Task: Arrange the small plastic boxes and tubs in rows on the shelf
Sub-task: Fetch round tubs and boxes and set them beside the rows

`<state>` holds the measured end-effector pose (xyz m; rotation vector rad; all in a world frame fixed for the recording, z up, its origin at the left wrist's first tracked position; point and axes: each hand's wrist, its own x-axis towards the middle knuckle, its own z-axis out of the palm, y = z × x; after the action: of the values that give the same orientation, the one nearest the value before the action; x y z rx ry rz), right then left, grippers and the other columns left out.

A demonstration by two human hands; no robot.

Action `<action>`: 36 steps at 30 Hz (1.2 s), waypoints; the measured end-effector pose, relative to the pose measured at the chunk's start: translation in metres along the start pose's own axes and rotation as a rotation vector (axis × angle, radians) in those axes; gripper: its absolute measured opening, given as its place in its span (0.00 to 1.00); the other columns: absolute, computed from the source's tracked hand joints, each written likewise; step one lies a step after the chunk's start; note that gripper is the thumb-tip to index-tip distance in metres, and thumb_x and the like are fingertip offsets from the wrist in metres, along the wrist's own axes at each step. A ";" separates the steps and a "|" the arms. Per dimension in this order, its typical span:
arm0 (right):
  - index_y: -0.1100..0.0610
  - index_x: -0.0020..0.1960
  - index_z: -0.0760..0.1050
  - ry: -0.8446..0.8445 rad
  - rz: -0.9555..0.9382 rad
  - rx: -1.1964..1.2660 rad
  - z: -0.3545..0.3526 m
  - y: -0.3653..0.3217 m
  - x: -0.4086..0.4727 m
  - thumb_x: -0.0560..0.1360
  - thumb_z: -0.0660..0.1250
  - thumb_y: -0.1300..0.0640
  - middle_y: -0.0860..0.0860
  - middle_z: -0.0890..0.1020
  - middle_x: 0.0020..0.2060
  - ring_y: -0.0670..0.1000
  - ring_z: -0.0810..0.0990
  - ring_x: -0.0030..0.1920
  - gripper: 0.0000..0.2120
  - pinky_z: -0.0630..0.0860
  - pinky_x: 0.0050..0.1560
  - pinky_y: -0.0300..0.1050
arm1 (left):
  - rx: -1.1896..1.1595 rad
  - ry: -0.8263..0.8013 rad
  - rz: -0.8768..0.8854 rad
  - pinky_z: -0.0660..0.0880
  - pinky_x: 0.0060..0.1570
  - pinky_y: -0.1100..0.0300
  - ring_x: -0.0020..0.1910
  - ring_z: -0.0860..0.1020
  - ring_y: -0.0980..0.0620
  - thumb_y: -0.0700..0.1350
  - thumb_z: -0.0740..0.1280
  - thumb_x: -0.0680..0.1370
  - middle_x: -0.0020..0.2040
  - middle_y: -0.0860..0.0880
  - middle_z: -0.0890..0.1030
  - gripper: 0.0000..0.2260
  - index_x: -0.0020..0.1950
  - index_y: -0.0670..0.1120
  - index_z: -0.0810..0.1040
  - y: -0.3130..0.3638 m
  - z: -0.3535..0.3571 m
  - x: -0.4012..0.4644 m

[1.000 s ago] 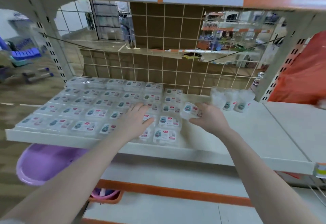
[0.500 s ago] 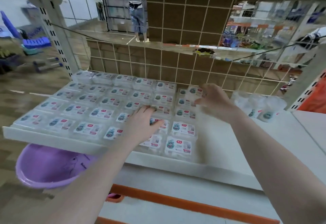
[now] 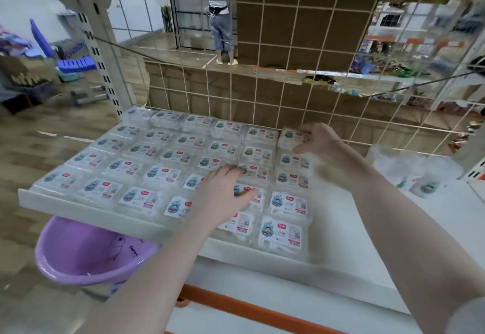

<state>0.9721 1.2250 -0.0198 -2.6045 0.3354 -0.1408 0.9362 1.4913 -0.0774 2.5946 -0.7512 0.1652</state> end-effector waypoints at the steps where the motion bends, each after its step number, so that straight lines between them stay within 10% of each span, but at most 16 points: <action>1: 0.58 0.66 0.73 -0.009 -0.004 0.006 0.002 0.002 0.002 0.65 0.77 0.57 0.55 0.80 0.55 0.54 0.78 0.56 0.31 0.72 0.56 0.43 | 0.009 0.003 0.002 0.66 0.64 0.55 0.68 0.67 0.53 0.63 0.60 0.75 0.70 0.53 0.70 0.27 0.70 0.52 0.69 -0.001 0.001 0.000; 36: 0.53 0.58 0.76 0.026 -0.107 0.034 0.018 0.025 0.006 0.72 0.69 0.54 0.50 0.80 0.45 0.47 0.78 0.38 0.14 0.70 0.34 0.40 | -0.007 0.009 -0.026 0.63 0.67 0.55 0.70 0.65 0.54 0.63 0.61 0.75 0.71 0.53 0.69 0.26 0.70 0.52 0.69 0.003 -0.002 -0.002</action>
<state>0.9755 1.2105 -0.0474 -2.5896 0.2007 -0.2163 0.9325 1.4910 -0.0749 2.5938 -0.7136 0.1657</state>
